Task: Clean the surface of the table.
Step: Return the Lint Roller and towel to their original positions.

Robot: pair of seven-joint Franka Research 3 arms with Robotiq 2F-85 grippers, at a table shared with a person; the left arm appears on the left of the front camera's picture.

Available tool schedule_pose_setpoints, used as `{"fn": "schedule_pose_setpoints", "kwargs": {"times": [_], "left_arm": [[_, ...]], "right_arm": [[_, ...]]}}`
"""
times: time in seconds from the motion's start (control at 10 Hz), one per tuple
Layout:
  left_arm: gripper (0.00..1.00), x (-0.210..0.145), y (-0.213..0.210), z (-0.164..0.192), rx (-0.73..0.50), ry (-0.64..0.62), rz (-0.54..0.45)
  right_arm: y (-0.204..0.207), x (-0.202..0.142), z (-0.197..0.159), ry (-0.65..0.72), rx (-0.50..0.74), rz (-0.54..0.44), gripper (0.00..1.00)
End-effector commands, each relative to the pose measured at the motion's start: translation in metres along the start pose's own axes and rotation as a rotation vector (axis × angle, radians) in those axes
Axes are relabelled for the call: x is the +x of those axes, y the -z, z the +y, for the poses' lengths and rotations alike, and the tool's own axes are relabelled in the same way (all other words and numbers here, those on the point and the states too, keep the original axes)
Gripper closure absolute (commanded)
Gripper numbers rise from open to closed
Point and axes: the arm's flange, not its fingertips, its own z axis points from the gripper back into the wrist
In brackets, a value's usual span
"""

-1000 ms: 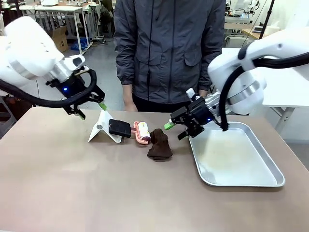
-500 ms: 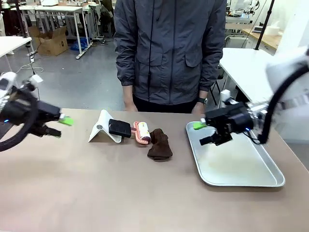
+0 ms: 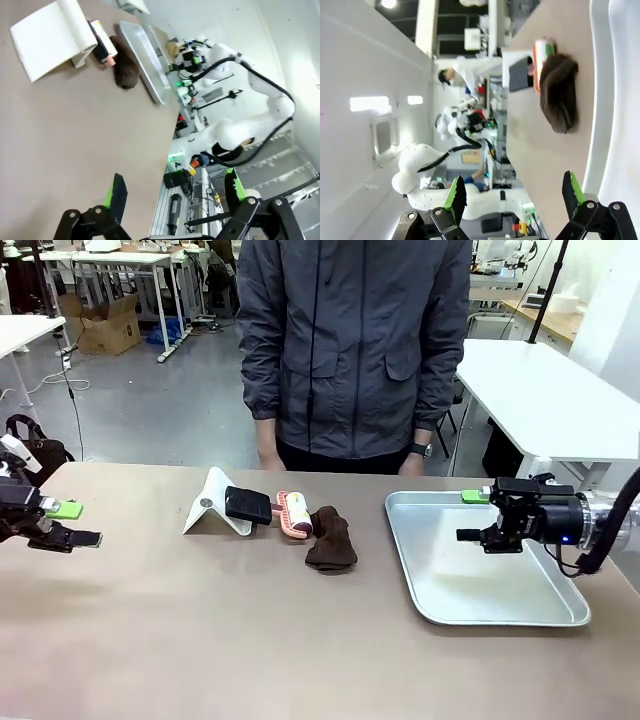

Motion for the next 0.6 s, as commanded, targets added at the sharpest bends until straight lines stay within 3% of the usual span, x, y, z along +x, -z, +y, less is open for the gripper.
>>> {"fn": "schedule_pose_setpoints", "kwargs": {"times": [0.0, 0.5], "left_arm": [[0.0, -0.0089, 0.0024, -0.0131, 0.052, -0.006, -0.01], [0.0, -0.0089, 0.0024, -0.0131, 0.052, -0.006, -0.01]], "right_arm": [[0.0051, -0.004, 0.0082, -0.002, -0.041, 0.056, 0.0], [0.0051, -0.004, 0.0082, -0.002, -0.041, 0.056, 0.0]]}}
